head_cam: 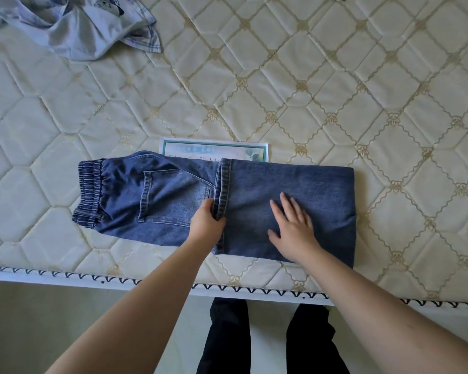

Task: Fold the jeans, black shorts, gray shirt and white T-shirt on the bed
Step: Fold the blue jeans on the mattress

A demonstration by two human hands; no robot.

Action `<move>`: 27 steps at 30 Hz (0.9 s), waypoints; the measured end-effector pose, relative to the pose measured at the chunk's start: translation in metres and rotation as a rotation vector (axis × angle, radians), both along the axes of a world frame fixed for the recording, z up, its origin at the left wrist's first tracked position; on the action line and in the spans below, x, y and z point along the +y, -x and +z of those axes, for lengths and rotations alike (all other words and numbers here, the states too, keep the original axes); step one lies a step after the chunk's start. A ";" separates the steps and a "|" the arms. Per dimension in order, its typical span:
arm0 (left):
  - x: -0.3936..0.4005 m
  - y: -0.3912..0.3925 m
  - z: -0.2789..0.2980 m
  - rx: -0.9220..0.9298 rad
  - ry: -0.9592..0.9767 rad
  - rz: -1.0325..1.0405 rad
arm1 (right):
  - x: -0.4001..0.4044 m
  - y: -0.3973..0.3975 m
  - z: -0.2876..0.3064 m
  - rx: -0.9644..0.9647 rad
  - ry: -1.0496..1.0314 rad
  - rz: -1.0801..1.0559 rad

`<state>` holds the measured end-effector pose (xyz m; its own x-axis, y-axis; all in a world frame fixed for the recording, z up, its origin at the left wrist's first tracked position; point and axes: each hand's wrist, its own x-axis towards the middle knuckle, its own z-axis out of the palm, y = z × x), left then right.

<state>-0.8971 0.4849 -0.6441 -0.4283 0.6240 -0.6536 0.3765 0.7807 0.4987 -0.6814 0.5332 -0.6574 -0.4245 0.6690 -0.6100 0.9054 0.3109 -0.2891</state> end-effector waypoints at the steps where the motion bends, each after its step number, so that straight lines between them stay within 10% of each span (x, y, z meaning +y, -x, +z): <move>1: 0.000 -0.002 0.000 -0.009 0.032 0.002 | 0.000 -0.004 -0.004 -0.030 0.034 0.051; 5: 0.017 -0.010 0.009 0.192 -0.141 0.049 | 0.005 -0.018 -0.008 0.021 -0.107 0.099; 10: 0.053 -0.031 0.002 0.616 -0.591 -0.682 | 0.024 -0.009 -0.005 0.072 -0.305 -0.054; 15: 0.058 -0.019 -0.038 0.676 -0.379 -1.134 | 0.046 0.001 -0.019 0.035 -0.351 0.001; 27: 0.053 -0.003 -0.057 0.726 -0.175 -1.197 | 0.055 -0.128 -0.038 -0.139 -0.294 -0.088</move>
<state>-0.8945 0.5382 -0.7011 0.2079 0.8940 -0.3969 0.9700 -0.2406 -0.0339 -0.5532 0.5886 -0.6955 -0.2837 0.8555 -0.4331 0.9569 0.2816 -0.0705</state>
